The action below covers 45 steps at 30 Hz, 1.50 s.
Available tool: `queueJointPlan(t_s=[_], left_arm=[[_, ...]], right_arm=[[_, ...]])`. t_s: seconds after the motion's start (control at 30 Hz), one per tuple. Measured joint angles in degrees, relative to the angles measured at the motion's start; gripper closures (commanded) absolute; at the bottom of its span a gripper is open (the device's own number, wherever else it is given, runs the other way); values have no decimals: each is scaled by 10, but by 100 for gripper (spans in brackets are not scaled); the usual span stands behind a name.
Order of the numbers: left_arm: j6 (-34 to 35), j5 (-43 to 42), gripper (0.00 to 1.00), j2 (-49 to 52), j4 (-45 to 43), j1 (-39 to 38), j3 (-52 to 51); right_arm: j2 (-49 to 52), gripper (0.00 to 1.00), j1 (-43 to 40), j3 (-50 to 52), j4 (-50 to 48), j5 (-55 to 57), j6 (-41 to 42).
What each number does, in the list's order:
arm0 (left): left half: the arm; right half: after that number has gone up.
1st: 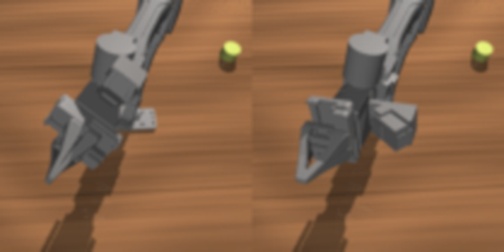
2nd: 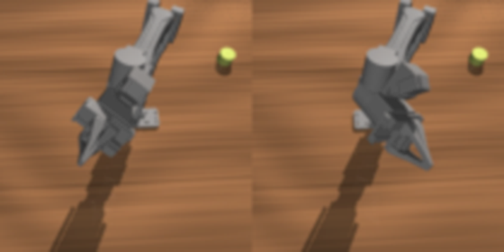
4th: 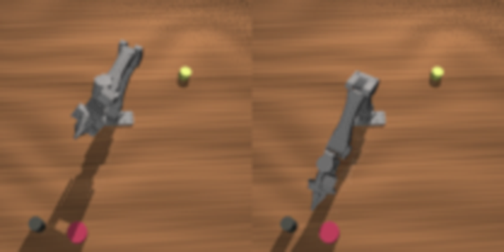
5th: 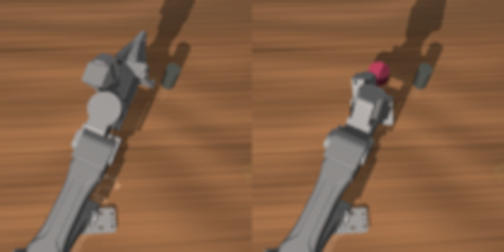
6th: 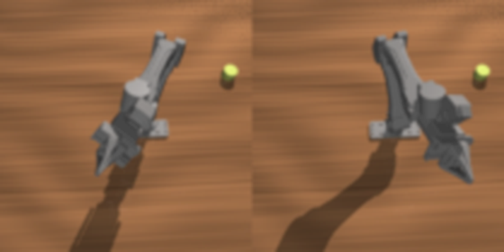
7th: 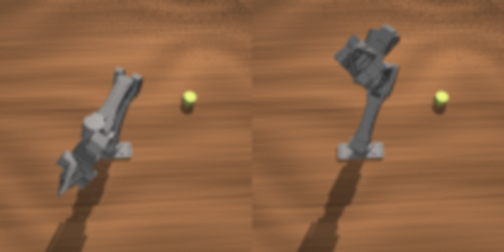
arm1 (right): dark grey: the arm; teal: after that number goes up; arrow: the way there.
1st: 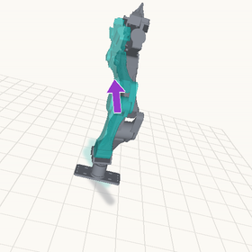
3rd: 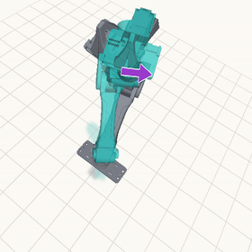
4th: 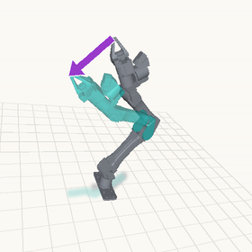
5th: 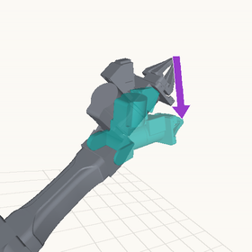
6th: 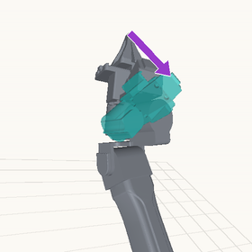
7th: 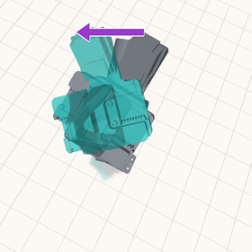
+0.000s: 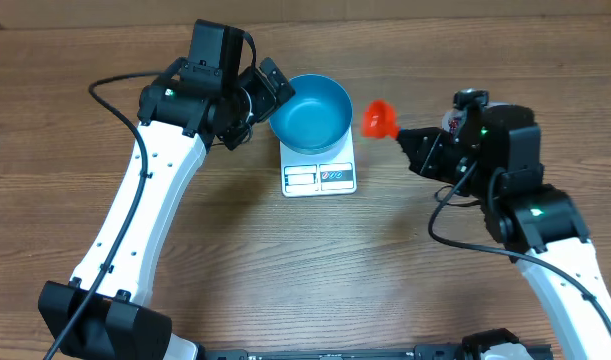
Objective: Scoop item into bowl and weigh 150g on scale
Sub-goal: 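Carry the scoop with the right gripper over the bean tub, then press the scale's tare button with the left gripper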
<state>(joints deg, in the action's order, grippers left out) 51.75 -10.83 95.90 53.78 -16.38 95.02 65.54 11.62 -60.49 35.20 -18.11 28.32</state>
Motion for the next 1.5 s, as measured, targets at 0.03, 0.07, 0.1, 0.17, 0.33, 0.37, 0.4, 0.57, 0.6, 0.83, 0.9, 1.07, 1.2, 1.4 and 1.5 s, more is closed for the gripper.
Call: queueJointPlan(t_s=[0.03, 0.07, 0.1, 0.17, 0.33, 0.37, 0.4, 0.57, 0.6, 0.83, 0.9, 1.07, 1.2, 1.4, 1.5], left_arm=[[-13, 1, 0, 0, 0, 0, 0], [-25, 2, 0, 0, 0, 0, 0], [-35, 4, 0, 0, 0, 0, 0], [-51, 9, 0, 0, 3, 0, 0], [-77, 31, 0, 0, 12, 0, 0], [-80, 34, 0, 0, 15, 0, 0], [-84, 38, 0, 0, 18, 0, 0], [-103, 45, 0, 0, 30, 0, 0], [-105, 45, 0, 0, 30, 0, 0], [-177, 47, 0, 0, 54, 0, 0], [-200, 46, 16, 0, 61, 0, 0], [-251, 42, 96, 0, 64, 0, 0], [-289, 40, 96, 0, 70, -2, 0], [-371, 41, 96, 0, 78, -35, 0], [-413, 51, 96, 0, 78, -69, 0]], right_arm=[[-2, 96, 0, -10, 17, 18, -14], [-3, 96, 0, -17, 31, 34, -26], [-4, 96, 0, -22, 44, 52, -39], [-5, 96, 0, -25, 57, 85, -63], [-4, 96, 0, -25, 64, 158, -151], [-4, 96, 0, -25, 60, 169, -167], [-4, 96, 0, -25, 55, 183, -181], [-4, 96, 0, -25, 28, 227, -219], [-4, 96, 0, -25, 28, 231, -222], [-4, 96, 0, -25, 48, 249, -233], [-4, 96, 0, -25, 56, 250, -234], [-4, 96, 0, -25, 59, 252, -235], [-4, 96, -1, -25, 63, 253, -233], [-4, 96, -27, -25, 71, 262, -205], [-4, 96, -41, -25, 79, 263, -193]])
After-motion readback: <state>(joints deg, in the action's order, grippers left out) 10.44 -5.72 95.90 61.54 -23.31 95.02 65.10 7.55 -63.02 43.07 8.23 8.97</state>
